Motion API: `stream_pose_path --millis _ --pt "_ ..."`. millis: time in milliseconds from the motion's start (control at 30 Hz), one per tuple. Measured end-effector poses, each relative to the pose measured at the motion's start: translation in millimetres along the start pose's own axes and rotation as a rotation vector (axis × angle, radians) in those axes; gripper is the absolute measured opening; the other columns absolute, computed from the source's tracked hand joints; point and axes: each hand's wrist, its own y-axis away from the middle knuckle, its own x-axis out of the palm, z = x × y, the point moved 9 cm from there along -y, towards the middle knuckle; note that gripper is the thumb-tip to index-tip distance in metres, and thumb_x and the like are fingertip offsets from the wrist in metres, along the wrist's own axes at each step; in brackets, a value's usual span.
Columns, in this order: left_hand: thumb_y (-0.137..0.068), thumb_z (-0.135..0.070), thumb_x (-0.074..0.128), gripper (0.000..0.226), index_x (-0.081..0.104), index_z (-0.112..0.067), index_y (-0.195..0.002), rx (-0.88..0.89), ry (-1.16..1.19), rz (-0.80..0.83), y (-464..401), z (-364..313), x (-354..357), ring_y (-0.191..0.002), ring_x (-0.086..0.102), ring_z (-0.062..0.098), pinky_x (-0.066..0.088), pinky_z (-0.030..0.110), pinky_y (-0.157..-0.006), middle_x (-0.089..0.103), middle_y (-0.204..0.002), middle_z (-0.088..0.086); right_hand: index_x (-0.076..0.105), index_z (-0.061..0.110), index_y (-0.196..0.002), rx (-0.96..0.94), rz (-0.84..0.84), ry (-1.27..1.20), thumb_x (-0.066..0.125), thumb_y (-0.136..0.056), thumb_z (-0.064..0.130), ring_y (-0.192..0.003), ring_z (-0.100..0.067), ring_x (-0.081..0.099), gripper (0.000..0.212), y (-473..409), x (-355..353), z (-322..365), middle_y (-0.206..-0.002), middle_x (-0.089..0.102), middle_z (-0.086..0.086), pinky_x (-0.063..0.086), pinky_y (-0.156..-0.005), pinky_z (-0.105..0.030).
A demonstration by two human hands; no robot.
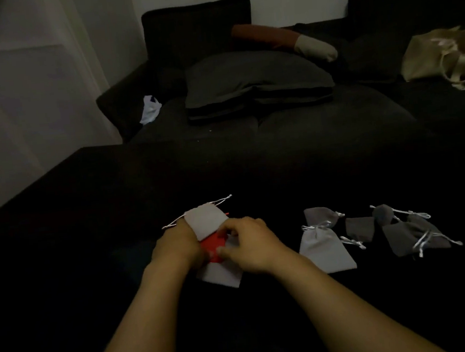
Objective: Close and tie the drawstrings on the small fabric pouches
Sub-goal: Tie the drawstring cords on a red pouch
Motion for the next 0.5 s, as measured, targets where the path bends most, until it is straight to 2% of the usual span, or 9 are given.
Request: stream_pose_path --millis 67,133,233,300,400,467,500 --pt "-0.073 -0.030 0.080 0.069 0.046 -0.020 -0.132 0.030 0.062 0.000 -1 3 1 -0.112 0.059 0.028 0.050 0.036 -0.090 0.059 -0.126 0.009 0.064 0.032 -0.119 0.024 0.006 -0.022 0.071 -0.080 0.040 -0.111 -0.025 0.056 0.040 -5 12 6 -0.117 0.063 -0.003 0.050 -0.096 -0.039" --pt "-0.079 -0.025 0.076 0.058 0.048 -0.019 -0.130 0.050 0.142 0.009 1 4 -1 -0.113 0.058 0.027 0.046 0.032 -0.087 0.058 -0.126 0.007 0.063 0.034 -0.126 0.060 0.029 -0.014 0.069 -0.082 0.040 -0.114 -0.027 0.052 0.044 -8 25 9 -0.121 0.058 -0.006 0.048 -0.099 -0.038" --pt "-0.079 -0.015 0.075 0.053 0.050 -0.016 -0.125 0.041 0.193 -0.032 2 10 -7 -0.113 0.058 0.028 0.045 0.032 -0.087 0.058 -0.126 0.010 0.068 0.024 -0.120 0.048 -0.009 -0.040 0.072 -0.081 0.031 -0.112 -0.026 0.059 0.040 -10 23 13 -0.120 0.065 -0.007 0.049 -0.096 -0.036" --pt "-0.077 -0.013 0.076 0.053 0.052 -0.014 -0.124 -0.006 0.228 -0.078 4 18 -15 -0.112 0.059 0.029 0.044 0.031 -0.085 0.059 -0.125 0.013 0.071 0.017 -0.116 0.008 -0.058 -0.063 0.072 -0.081 0.022 -0.112 -0.023 0.062 0.036 -9 14 17 -0.119 0.069 -0.006 0.049 -0.097 -0.035" --pt "-0.072 -0.010 0.082 0.060 0.053 -0.012 -0.125 -0.057 0.310 -0.082 8 20 -26 -0.112 0.059 0.028 0.045 0.031 -0.085 0.061 -0.124 0.013 0.072 0.017 -0.113 0.010 -0.139 -0.144 0.073 -0.081 0.017 -0.106 -0.016 0.065 0.032 -5 -1 14 -0.114 0.072 -0.001 0.050 -0.097 -0.033" --pt "-0.071 -0.011 0.085 0.072 0.049 -0.011 -0.134 -0.090 0.488 -0.031 10 17 -27 -0.108 0.061 0.028 0.048 0.034 -0.086 0.060 -0.124 0.015 0.076 0.015 -0.100 0.046 -0.167 -0.339 0.075 -0.081 0.012 -0.090 -0.013 0.069 0.019 -4 -9 9 -0.097 0.074 0.000 0.056 -0.087 -0.031" --pt "-0.073 -0.012 0.084 0.072 0.048 -0.011 -0.135 -0.098 0.627 0.020 14 12 -24 -0.097 0.063 0.027 0.049 0.035 -0.078 0.063 -0.116 0.016 0.076 0.012 -0.093 0.071 -0.174 -0.462 0.076 -0.081 0.009 -0.081 -0.012 0.069 0.012 -3 -12 5 -0.087 0.073 -0.001 0.058 -0.079 -0.026"
